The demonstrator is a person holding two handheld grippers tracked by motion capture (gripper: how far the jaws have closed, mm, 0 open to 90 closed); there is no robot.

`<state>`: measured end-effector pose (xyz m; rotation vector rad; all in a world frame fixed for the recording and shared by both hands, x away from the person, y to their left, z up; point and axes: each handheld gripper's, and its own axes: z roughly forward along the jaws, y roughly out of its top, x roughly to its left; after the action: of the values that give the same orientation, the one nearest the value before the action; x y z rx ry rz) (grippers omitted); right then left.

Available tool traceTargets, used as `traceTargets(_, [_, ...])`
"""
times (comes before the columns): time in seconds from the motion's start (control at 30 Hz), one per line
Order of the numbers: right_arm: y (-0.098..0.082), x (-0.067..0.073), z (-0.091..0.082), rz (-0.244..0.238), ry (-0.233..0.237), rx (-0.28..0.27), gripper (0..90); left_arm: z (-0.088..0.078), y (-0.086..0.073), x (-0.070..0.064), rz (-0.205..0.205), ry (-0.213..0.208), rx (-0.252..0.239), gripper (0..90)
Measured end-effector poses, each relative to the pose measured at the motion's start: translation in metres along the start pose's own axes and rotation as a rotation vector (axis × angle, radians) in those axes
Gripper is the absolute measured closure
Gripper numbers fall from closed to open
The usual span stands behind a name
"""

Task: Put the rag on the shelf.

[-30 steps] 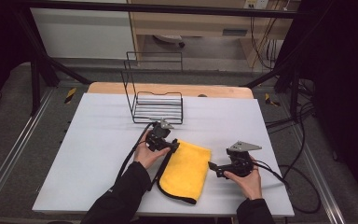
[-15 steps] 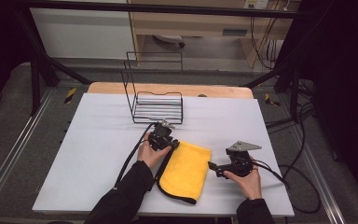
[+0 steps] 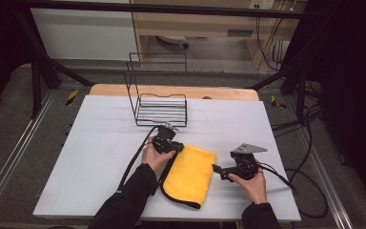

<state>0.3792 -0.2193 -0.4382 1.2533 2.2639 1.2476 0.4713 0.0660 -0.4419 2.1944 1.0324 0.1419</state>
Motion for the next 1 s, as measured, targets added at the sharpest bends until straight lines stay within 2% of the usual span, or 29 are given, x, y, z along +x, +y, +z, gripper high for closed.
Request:
traceTargets(0.17, [0.001,-0.001,0.002,0.007,0.006,-0.002,4.5,-0.001,0.001,-0.004,0.017,0.017,0.007,76.6])
traceTargets(0.3, [0.001,-0.001,0.004,0.015,0.005,0.000,4.8,-0.003,0.000,-0.004,0.018,0.015,0.000,78.9])
traceTargets(0.43, [0.002,-0.001,0.005,0.018,0.004,-0.003,5.3,-0.007,-0.002,-0.005,0.026,0.032,-0.016,80.4])
traceTargets(0.77, [0.007,-0.002,0.009,0.043,-0.003,-0.025,8.0,-0.027,-0.015,-0.003,-0.003,0.076,-0.063,81.0])
traceTargets(0.87, [0.012,-0.001,0.016,0.036,-0.015,-0.021,11.2,-0.031,-0.021,-0.001,-0.015,0.088,-0.067,81.0])
traceTargets(1.0, [0.019,0.002,0.029,0.038,-0.003,-0.026,23.3,-0.031,-0.027,-0.001,-0.011,0.095,-0.081,80.6])
